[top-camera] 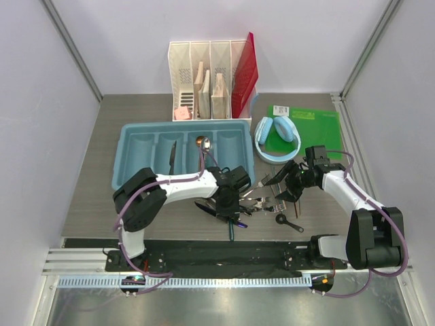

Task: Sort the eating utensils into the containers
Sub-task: Pick up the spoon from the center of the board, then place the spoon in the storage box.

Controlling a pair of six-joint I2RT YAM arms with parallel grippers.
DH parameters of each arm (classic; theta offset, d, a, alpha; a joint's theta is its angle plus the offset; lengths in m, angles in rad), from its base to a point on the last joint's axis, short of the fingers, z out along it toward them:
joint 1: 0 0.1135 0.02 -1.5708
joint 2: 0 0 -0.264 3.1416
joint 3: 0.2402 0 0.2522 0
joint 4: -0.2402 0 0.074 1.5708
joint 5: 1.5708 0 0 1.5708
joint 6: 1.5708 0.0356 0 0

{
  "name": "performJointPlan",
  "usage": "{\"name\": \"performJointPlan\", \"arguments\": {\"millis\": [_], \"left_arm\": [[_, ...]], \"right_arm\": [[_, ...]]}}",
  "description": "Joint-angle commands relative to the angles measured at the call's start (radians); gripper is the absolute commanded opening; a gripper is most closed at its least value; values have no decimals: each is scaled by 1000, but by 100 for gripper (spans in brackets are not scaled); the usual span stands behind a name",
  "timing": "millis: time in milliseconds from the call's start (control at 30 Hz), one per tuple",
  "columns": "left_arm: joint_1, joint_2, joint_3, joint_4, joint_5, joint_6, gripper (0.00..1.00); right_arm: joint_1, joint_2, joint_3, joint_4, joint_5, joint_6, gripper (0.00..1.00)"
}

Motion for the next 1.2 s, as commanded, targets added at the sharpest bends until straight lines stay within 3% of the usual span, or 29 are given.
{"name": "performJointPlan", "arguments": {"millis": [0, 167, 833, 1167], "left_arm": [[-34, 35, 21, -12, 43, -9, 24], [-39, 23, -8, 16, 56, -27, 0], [-71, -157, 158, -277, 79, 187, 0], [-21, -402, 164, -354, -175, 213, 0]], "right_arm": [[-1, -17, 2, -27, -37, -46, 67], [-3, 13, 26, -27, -44, -69, 67], [-3, 74, 98, -27, -40, -72, 66], [-4, 59, 173, -30, -14, -63, 67]]}}
